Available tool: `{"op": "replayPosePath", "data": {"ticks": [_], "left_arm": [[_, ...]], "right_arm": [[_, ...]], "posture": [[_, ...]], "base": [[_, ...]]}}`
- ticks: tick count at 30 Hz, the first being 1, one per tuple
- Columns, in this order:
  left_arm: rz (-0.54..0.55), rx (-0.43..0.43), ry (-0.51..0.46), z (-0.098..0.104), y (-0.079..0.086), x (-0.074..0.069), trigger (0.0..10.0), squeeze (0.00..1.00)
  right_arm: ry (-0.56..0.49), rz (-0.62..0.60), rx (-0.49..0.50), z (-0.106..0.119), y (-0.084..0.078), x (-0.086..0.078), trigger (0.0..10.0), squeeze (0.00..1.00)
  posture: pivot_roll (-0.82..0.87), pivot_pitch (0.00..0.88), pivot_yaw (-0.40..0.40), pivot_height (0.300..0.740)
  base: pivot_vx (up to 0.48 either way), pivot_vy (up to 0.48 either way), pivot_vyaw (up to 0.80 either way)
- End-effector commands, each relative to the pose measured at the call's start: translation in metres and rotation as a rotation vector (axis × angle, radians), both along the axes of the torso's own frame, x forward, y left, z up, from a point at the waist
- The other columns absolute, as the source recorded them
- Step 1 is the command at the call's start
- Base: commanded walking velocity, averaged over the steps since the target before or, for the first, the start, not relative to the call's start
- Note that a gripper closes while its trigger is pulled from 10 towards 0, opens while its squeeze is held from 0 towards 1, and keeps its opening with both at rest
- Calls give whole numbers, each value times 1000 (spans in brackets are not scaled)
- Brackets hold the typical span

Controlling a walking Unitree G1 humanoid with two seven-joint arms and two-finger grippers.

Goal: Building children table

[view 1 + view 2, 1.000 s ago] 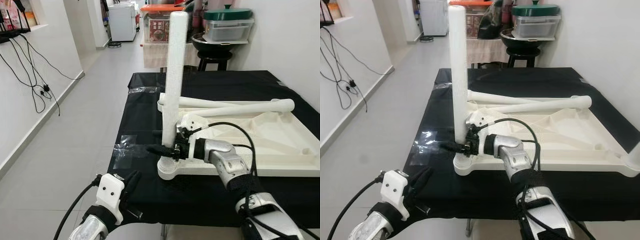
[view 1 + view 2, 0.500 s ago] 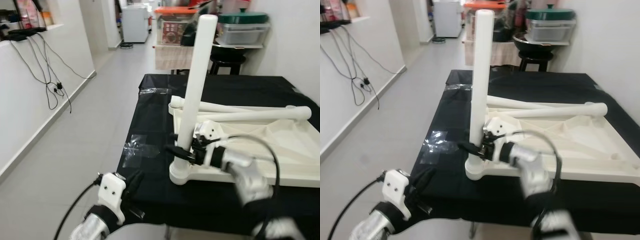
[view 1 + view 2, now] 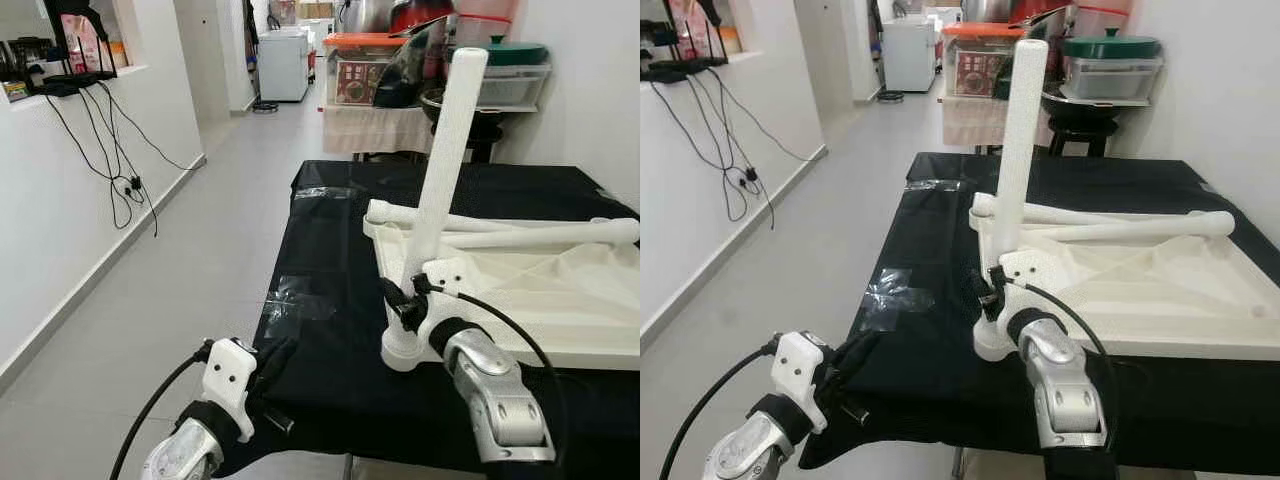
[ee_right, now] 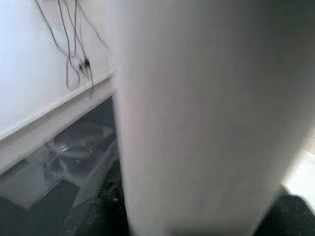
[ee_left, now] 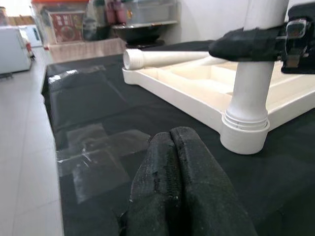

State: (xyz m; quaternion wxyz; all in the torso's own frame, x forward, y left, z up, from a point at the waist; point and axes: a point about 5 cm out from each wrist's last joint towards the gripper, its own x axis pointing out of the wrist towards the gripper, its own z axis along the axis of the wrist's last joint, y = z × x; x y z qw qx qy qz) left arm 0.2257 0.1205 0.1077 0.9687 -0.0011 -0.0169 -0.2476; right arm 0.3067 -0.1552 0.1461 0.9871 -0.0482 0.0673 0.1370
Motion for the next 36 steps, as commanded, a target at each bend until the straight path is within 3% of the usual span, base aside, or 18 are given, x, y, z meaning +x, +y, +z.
{"op": "replayPosePath", "data": {"ticks": [1,2,3,4,6,7,8,9,10,11,14,20,21,22,26,30,35,36], "left_arm": [[6,-6,6,-2,1,1,10000,0],[6,-6,6,-2,1,1,10000,0],[-3,-7,9,-2,0,2,10000,0],[-3,-7,9,-2,0,2,10000,0],[-9,-9,10,-1,-1,3,10000,0],[-9,-9,10,-1,-1,3,10000,0],[-11,-11,10,-1,-2,3,10000,0],[-11,-11,10,-1,-2,3,10000,0],[-14,-13,11,-1,-3,4,10000,0],[-16,-14,11,-1,-3,5,10000,0],[-18,-15,10,-1,-4,6,10000,0],[-20,-16,9,-1,-5,7,10000,0],[-20,-16,9,-1,-5,7,10000,0],[-19,-17,8,-1,-6,7,10000,0],[-21,-22,6,0,-7,7,10000,0],[-23,-24,5,1,-8,6,10000,0],[-22,-27,4,2,-8,6,10000,0],[-21,-28,3,2,-8,5,10000,0]], "right_arm": [[79,67,25,-13,8,-3,10000,1000],[79,67,25,-13,8,-3,10000,1000],[29,200,90,0,22,-1,10000,1000],[29,200,90,0,22,-1,10000,1000],[-20,351,131,12,28,3,10000,1000],[-20,351,131,12,28,3,10000,1000],[-40,456,120,16,29,4,10000,533],[-40,456,120,16,29,4,10000,533],[-38,656,86,19,28,5,10000,0],[-19,756,74,18,27,5,10000,0],[17,855,56,16,25,9,10000,0],[92,926,77,11,20,18,10000,0],[93,931,79,11,19,19,2078,0],[88,919,115,15,16,26,0,0],[70,919,164,23,11,40,0,0],[51,902,158,23,7,41,0,0],[48,805,102,12,4,32,0,0],[67,719,84,3,8,24,0,0]], "posture": [[15,0,-12,740],[15,0,-12,740],[19,0,-8,740],[19,0,-8,740],[21,0,-8,740],[21,0,-8,740],[27,0,-9,740],[27,0,-9,740],[28,0,-10,740],[33,0,-13,740],[41,0,-18,740],[49,0,-21,740],[49,0,-21,740],[58,0,-28,740],[55,0,-28,740],[48,0,-28,740],[34,0,-31,740],[28,0,-34,740]], "base": [[0,0,0],[0,0,0],[0,0,0],[0,0,0],[0,0,0],[0,0,0],[0,0,0],[0,0,0],[0,0,0],[0,0,0],[0,0,0],[0,0,0],[0,0,0],[0,0,0],[0,0,0],[0,0,0],[0,0,0],[0,0,0]]}}
